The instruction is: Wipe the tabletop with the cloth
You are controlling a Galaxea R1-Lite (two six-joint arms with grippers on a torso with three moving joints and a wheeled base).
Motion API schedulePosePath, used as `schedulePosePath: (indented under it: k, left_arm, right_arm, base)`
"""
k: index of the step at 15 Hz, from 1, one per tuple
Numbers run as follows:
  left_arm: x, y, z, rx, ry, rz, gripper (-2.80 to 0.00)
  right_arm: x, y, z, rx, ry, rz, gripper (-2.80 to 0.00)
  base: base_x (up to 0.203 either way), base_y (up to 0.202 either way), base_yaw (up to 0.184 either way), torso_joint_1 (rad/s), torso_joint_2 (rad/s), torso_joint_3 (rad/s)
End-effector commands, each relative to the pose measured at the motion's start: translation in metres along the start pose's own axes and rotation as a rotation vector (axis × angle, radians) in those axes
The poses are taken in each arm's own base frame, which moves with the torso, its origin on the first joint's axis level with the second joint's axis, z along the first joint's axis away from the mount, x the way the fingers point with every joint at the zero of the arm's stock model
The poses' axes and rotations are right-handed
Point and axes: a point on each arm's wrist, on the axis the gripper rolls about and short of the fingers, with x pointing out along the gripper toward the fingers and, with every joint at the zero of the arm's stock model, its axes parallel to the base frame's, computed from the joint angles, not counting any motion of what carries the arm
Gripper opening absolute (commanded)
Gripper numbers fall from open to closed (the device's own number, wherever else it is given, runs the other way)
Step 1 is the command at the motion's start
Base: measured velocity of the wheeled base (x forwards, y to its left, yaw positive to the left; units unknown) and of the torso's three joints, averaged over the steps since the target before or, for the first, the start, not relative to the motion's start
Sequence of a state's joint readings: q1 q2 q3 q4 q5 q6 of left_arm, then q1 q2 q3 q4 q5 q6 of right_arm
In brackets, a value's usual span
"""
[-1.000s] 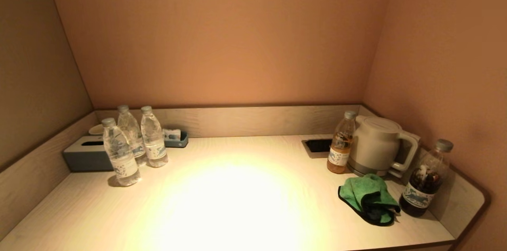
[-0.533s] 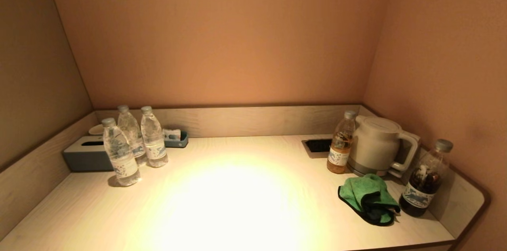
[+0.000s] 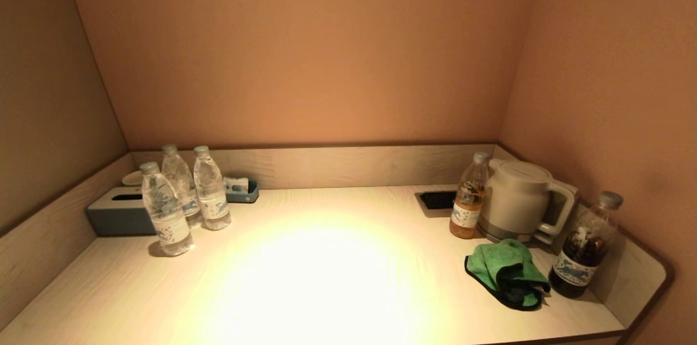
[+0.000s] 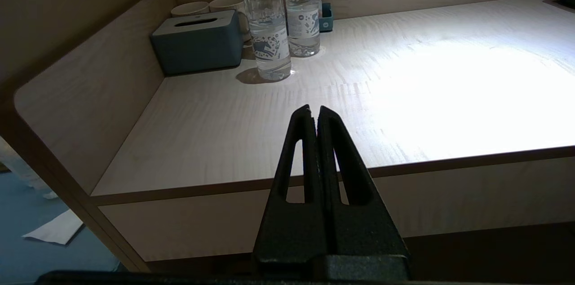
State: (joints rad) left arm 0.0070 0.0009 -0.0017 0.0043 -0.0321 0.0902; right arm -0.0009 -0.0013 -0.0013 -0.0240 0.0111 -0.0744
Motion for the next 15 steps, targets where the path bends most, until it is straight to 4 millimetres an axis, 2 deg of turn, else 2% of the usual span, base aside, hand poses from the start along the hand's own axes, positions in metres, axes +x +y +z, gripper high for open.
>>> schedulePosePath:
  k: [1, 2, 15]
  left_arm:
    - [0.0001, 0.0, -0.0001, 0.0, 0.001, -0.001, -2.8]
    - [0.0001, 0.0, -0.0001, 0.0, 0.001, 0.0, -2.8]
    - [0.0001, 0.0, -0.0001, 0.0, 0.001, 0.0, -2.8]
  right_arm:
    - [0.0001, 0.0001, -0.0026, 0.014, 0.027, 0.001, -2.8]
    - [0.0002, 0.0, -0.0024, 0.052, 0.023, -0.005, -2.8]
    - [0.0002, 0.0, -0.0023, 0.055, 0.022, -0.006, -2.8]
  base:
    - [0.0, 0.0, 0.0, 0.0, 0.0, 0.0]
    - [0.0, 0.0, 0.0, 0.0, 0.0, 0.0]
    - [0.0, 0.0, 0.0, 0.0, 0.0, 0.0]
